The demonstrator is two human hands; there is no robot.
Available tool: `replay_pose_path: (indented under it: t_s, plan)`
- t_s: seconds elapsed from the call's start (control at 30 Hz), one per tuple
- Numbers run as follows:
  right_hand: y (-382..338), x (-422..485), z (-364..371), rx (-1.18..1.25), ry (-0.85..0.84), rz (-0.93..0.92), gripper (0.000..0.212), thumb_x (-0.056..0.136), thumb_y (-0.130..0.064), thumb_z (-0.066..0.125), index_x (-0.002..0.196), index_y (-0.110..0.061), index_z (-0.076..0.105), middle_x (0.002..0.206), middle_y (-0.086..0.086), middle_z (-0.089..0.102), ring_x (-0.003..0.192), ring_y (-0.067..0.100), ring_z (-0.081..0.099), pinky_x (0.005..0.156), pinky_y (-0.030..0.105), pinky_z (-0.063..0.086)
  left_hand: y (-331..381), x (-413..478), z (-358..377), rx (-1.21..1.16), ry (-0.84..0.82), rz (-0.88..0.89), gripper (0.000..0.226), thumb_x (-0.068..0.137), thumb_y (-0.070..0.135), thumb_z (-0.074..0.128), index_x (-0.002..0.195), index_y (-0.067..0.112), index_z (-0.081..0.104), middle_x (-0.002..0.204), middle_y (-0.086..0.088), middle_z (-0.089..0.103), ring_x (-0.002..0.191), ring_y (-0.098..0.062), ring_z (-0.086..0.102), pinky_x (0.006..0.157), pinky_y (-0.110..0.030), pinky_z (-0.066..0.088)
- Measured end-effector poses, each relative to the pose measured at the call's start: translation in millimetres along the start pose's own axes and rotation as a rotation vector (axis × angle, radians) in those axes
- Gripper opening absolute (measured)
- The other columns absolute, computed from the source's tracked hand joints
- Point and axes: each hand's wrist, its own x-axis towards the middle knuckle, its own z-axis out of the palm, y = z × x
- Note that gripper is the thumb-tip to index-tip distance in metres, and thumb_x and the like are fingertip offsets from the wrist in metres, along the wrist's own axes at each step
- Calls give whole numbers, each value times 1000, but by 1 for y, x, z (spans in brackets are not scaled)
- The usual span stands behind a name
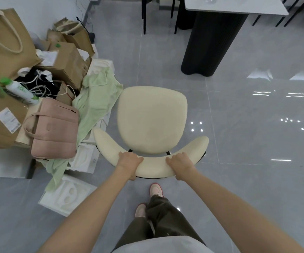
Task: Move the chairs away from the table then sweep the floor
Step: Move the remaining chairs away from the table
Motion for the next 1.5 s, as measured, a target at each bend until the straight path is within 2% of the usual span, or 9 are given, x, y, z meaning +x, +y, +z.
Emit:
replay_pose_path:
  t_s: [0.13, 0.3, 0.57, 0.77, 1.0, 1.13, 1.27, 1.4, 1.5]
  plan:
    - [-16, -10, 10, -10, -16, 5, 60, 82, -23, 67, 135, -11, 40, 120, 8, 59, 111, 27, 57, 89, 34, 41, 7, -12, 11, 22, -38, 8, 70, 78, 25, 67, 139, 23, 35, 123, -8, 54, 115, -27, 53, 99, -45, 41]
    - [-31, -16, 13, 9, -17, 24, 58, 83, -22, 67, 134, -11, 41, 120, 8, 59, 111, 27, 57, 89, 34, 41, 5, -19, 16, 54, -22, 12, 66, 78, 23, 69, 136, 21, 38, 123, -7, 54, 114, -27, 53, 98, -40, 41]
    - [-28, -10, 2, 59, -9, 60, 48, 82, -18, 65, 126, -11, 46, 116, 7, 61, 108, 26, 59, 77, 31, 36, -9, -12, 4, 95, 9, 41, 58, 77, 22, 68, 130, 21, 43, 120, -7, 56, 113, -26, 54, 95, -38, 40]
    - [-5, 1, -10, 113, 21, 94, 45, 83, -16, 61, 127, -15, 48, 119, 7, 62, 112, 27, 58, 93, 33, 41, -16, 6, -19, 89, 44, 36, 53, 77, 22, 67, 127, 22, 48, 118, -5, 57, 111, -24, 56, 92, -36, 42]
    - [34, 11, -20, 128, -52, 45, 43, 83, -18, 60, 125, -21, 52, 119, 5, 61, 112, 25, 58, 81, 28, 40, -2, 18, -41, 69, 11, 70, 53, 78, 25, 66, 128, 22, 50, 121, -7, 58, 116, -27, 55, 93, -41, 49]
    - [30, 4, -16, 129, -63, 18, 43, 83, -21, 63, 125, -20, 52, 120, 6, 61, 113, 26, 57, 89, 31, 43, 4, 10, -32, 30, 24, 55, 52, 77, 25, 67, 126, 22, 51, 119, -7, 59, 114, -28, 56, 90, -36, 48]
    - [20, 1, -10, 122, -67, 20, 45, 84, -19, 61, 127, -20, 51, 120, 7, 60, 113, 26, 57, 89, 31, 44, 2, 5, -23, 25, 12, 53, 50, 75, 27, 69, 122, 23, 53, 116, -7, 61, 111, -28, 58, 86, -34, 48]
    - [11, -6, -5, 193, -32, 44, 45, 84, -15, 59, 128, -19, 48, 121, 6, 59, 113, 26, 56, 92, 30, 40, 0, -1, -14, -19, 17, 31, 52, 79, 26, 66, 128, 24, 49, 120, -8, 60, 114, -28, 56, 92, -35, 45]
    - [8, -14, 0, 355, 57, 41, 43, 81, -12, 56, 124, -16, 50, 119, 5, 60, 113, 27, 54, 95, 29, 35, 5, -7, -10, -95, -26, -21, 55, 81, 22, 63, 132, 22, 44, 124, -8, 56, 118, -29, 53, 103, -44, 35]
